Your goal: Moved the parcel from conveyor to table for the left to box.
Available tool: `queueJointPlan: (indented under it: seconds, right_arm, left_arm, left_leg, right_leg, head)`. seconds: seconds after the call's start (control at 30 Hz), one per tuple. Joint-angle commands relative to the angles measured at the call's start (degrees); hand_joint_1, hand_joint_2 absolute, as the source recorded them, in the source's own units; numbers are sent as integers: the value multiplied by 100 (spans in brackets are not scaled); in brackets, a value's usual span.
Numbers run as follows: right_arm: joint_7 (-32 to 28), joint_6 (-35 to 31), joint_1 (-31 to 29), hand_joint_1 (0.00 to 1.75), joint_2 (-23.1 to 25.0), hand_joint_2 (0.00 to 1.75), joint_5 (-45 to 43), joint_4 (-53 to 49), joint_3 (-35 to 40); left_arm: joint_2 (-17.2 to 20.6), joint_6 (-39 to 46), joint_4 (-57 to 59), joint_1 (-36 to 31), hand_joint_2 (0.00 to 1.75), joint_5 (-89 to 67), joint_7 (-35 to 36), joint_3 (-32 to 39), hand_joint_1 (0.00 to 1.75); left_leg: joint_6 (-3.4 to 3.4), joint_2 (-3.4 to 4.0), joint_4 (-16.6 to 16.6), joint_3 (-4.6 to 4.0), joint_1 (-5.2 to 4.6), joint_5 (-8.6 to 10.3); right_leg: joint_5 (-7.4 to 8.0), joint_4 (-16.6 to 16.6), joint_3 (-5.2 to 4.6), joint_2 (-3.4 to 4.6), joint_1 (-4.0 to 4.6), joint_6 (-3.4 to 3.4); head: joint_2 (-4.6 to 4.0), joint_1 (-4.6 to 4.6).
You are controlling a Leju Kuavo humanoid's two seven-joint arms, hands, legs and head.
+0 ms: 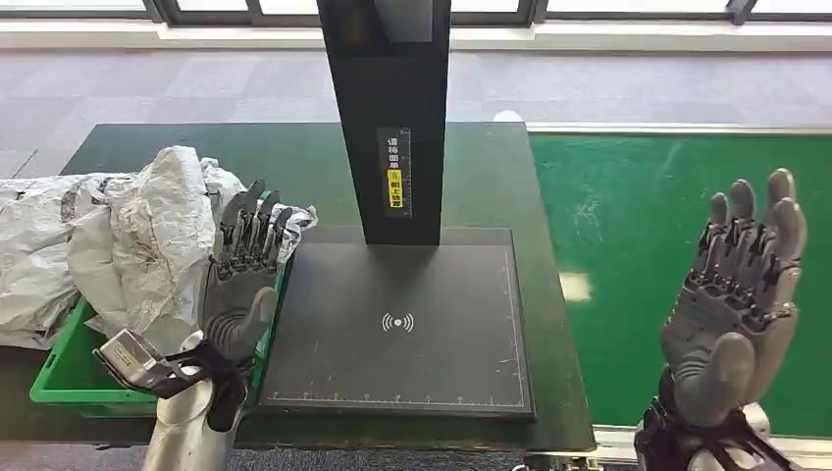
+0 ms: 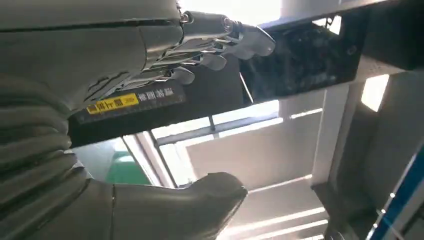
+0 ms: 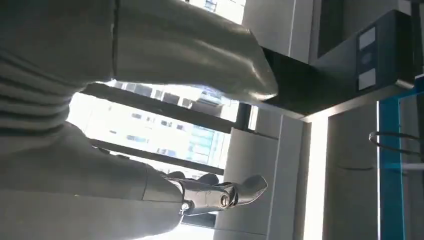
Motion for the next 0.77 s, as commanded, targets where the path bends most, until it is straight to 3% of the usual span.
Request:
queueJointPlan:
  seconds: [0.03,0.77]
  right_arm:
    - [6,-144,-154,0,-70,0,192,1081,-134]
    - [6,-320,-102,0,-20,0,504,1173,-192]
  left_arm:
    - [6,-377,16,-21,175,-32,17,49,0]
    - [-33,-572,18,-43,175,42,17,88,0]
  left_leg:
    - [3,18,-9,13,6,1]
    - [3,9,-6,6,4,2]
  right_leg:
    - [9,-17,13,11,7,-2]
    - [6,-12,7,0,5,-2]
  head:
    - [0,0]
    - [0,0]
